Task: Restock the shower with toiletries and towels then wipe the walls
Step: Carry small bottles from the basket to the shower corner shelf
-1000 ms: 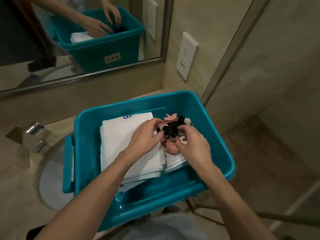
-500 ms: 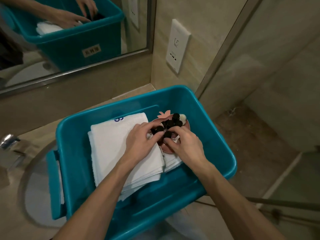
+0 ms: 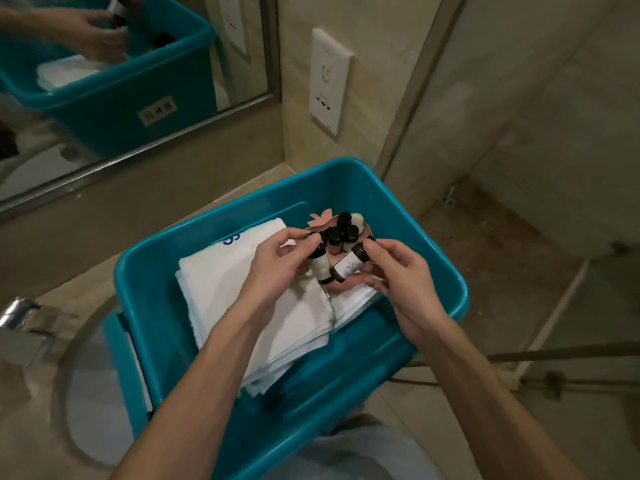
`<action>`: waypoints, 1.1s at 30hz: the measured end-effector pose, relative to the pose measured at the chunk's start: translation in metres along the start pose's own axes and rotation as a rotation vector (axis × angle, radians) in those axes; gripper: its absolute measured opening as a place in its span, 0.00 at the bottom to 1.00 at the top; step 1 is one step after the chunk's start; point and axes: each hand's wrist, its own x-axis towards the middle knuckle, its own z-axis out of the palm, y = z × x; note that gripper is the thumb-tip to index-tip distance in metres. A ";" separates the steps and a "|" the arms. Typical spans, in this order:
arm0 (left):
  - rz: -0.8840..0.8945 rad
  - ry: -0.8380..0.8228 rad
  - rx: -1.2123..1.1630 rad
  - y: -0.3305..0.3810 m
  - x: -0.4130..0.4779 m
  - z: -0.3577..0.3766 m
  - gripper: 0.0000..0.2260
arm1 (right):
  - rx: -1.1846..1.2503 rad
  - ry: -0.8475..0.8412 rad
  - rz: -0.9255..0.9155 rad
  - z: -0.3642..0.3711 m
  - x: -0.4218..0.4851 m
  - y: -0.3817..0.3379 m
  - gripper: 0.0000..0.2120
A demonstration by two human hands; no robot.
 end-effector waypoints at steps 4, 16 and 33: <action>-0.029 -0.060 0.001 0.006 -0.013 0.018 0.12 | 0.105 0.008 0.030 -0.006 -0.016 -0.010 0.13; 0.117 -0.244 0.096 0.015 -0.071 0.107 0.11 | 0.197 0.185 -0.118 -0.093 -0.090 -0.009 0.09; 0.222 -0.845 0.362 -0.057 -0.265 0.353 0.10 | 0.061 0.663 -0.207 -0.331 -0.352 0.039 0.12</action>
